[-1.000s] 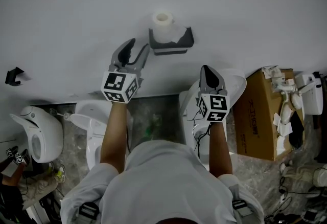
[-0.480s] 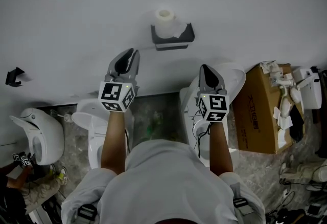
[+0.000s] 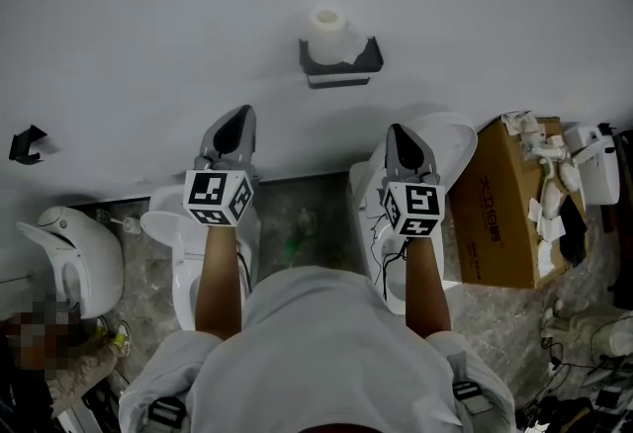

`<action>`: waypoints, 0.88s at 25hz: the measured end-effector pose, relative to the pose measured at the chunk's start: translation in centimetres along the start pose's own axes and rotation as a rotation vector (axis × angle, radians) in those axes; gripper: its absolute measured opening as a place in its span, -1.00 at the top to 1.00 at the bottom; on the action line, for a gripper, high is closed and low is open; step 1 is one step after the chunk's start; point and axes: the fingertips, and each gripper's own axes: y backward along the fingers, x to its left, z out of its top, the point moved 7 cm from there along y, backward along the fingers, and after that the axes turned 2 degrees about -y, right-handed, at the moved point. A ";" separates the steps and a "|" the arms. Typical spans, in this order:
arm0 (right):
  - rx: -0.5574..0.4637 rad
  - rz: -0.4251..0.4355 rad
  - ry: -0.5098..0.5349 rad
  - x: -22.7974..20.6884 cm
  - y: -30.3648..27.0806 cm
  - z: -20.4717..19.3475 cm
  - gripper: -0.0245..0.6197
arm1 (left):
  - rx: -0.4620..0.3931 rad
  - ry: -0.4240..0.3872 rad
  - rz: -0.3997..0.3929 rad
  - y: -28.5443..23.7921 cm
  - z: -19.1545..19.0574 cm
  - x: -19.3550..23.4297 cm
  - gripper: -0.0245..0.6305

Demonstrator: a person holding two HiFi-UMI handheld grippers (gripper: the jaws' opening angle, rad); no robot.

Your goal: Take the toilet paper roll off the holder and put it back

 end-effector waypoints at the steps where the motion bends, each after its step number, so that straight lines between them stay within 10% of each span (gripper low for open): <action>1: -0.004 -0.001 0.000 0.2 0.2 0.0 0.91 | 0.000 0.003 0.002 0.3 -0.1 0.2 0.93; 22: -0.017 -0.051 0.004 0.7 1.1 0.5 0.91 | -0.016 0.005 -0.027 0.8 -0.1 0.6 0.93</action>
